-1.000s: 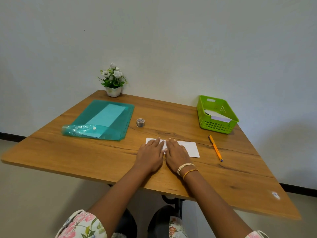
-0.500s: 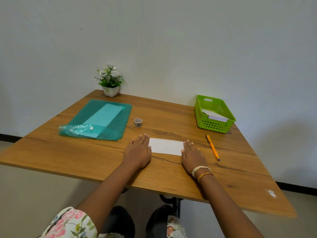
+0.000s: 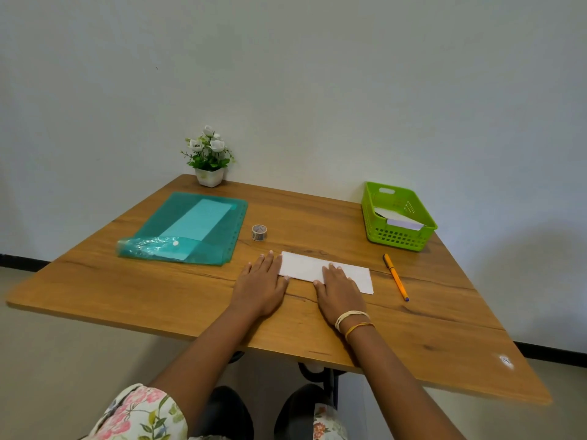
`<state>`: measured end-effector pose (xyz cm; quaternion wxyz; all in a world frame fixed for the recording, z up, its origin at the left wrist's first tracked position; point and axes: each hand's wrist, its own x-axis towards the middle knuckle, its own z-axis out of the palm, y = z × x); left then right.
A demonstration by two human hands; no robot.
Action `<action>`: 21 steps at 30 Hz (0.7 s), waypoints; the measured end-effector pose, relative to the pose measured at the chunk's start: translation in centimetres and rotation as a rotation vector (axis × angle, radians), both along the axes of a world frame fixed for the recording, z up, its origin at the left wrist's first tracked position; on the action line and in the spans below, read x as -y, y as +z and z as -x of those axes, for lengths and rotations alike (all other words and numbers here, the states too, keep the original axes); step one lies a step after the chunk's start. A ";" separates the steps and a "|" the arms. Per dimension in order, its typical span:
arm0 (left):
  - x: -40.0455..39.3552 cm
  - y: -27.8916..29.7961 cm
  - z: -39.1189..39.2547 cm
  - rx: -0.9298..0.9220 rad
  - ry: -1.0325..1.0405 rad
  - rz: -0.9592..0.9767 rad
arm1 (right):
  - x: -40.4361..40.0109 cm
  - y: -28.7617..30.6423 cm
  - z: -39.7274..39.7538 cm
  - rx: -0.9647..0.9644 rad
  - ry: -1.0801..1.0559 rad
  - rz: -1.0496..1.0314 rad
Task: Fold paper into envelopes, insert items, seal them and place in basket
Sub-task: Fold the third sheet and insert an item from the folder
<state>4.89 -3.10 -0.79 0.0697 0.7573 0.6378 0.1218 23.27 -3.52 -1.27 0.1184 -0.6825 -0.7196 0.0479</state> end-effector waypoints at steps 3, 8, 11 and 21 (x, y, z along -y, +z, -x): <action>0.0 -0.2 0.1 0.009 -0.006 -0.010 | -1.2 0.3 -0.9 0.018 -0.125 0.014; 0.5 0.2 0.3 0.073 0.018 -0.126 | -1.7 0.5 -0.7 -0.007 -0.164 -0.014; 1.0 0.3 1.1 0.115 0.109 -0.303 | -0.5 0.4 0.7 -0.021 -0.066 -0.116; 0.9 0.2 9.6 0.039 0.412 -0.203 | 0.2 0.8 9.5 -0.131 0.265 -0.144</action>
